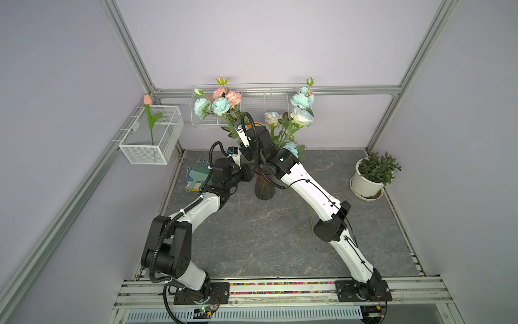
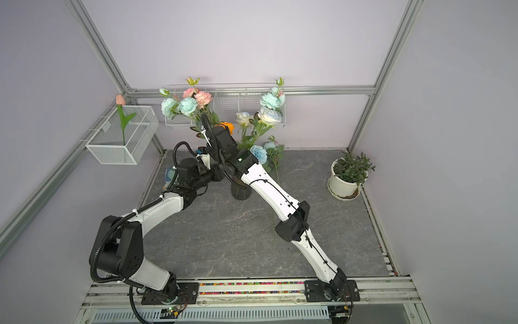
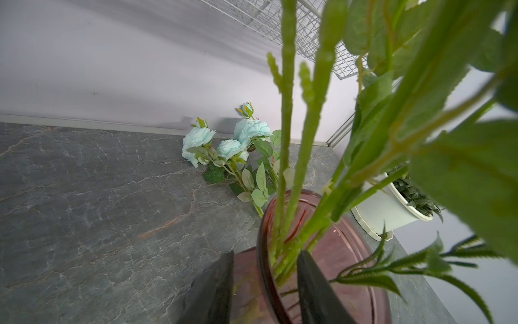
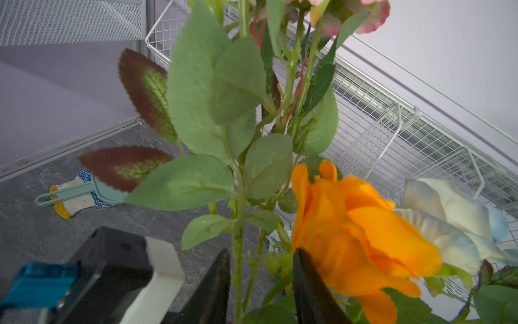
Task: Pick out blue flowers from the vase
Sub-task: Pick up the flower from the vase.
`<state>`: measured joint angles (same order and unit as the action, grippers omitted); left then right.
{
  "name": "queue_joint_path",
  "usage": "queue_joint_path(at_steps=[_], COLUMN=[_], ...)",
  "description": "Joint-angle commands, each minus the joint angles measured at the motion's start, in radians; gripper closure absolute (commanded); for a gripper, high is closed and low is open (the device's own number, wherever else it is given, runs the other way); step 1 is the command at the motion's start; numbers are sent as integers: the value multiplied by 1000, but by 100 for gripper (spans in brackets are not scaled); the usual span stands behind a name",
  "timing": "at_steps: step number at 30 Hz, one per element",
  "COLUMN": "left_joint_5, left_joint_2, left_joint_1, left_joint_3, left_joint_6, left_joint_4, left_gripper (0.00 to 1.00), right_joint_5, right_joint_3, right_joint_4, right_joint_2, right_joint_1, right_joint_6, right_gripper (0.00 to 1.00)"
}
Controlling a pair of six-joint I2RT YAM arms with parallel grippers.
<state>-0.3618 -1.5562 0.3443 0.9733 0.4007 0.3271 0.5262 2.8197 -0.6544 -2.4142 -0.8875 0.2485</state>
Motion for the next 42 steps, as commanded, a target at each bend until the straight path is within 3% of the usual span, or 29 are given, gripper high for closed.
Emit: queue_joint_path(at_steps=[1, 11, 20, 29, 36, 42], left_joint_5=[45, 77, 85, 95, 98, 101], left_joint_2=[19, -5, -27, -9, 6, 26], left_joint_1=[13, 42, 66, 66, 66, 67], left_joint_3=[-31, -36, -34, -41, -47, -47], left_joint_6=[24, 55, 72, 66, 58, 41], left_joint_4=[-19, 11, 32, 18, 5, -18], left_gripper=[62, 65, 70, 71, 72, 72], right_joint_5=[-15, -134, -175, -50, -63, 18], right_joint_3=[-9, -17, -76, -80, -72, -75], right_joint_4=[-12, -30, 111, 244, 280, 319], right_joint_2=[53, 86, 71, -11, -59, -100], right_joint_1=[2, -1, -13, -13, -11, -8], right_joint_6=[-11, -35, -9, 91, 122, 179], right_gripper=[60, 60, 59, 56, 55, 55])
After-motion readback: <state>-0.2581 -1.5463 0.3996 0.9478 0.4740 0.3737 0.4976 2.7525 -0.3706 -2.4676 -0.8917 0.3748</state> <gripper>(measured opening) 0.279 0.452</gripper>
